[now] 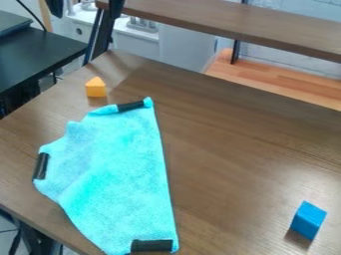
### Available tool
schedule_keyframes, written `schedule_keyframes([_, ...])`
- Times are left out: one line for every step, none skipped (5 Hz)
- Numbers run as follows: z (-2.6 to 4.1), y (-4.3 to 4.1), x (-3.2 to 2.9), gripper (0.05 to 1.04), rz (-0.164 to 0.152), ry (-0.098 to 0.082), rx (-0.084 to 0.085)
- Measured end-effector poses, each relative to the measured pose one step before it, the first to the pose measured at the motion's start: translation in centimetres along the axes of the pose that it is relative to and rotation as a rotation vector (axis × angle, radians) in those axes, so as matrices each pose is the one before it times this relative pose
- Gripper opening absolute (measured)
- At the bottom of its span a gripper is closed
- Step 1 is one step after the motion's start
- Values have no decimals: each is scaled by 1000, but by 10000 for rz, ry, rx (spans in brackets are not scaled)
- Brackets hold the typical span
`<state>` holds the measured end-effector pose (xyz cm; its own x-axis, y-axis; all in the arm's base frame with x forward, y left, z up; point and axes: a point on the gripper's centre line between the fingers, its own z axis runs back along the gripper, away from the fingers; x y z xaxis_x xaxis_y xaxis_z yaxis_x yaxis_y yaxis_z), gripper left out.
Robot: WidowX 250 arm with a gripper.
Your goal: Unfold the cloth from bottom left to top right
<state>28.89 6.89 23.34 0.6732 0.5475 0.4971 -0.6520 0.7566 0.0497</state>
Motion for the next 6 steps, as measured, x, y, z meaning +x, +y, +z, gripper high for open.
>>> schedule_keyframes([-947, -308, -734, 1001, -240, 343, -17])
schedule_keyframes([-3988, 2918, -622, 1001, -262, 807, -847])
schedule_keyframes([-3174, 1740, -223, 1001, -325, 740, -1360])
schedule_keyframes([-2362, 2776, -373, 1001, -550, -104, -291])
schedule_keyframes([-2450, 1044, -1359, 1001, -827, -11, 452])
schedule_keyframes([-2520, 873, -961, 1001, -204, 115, -119])
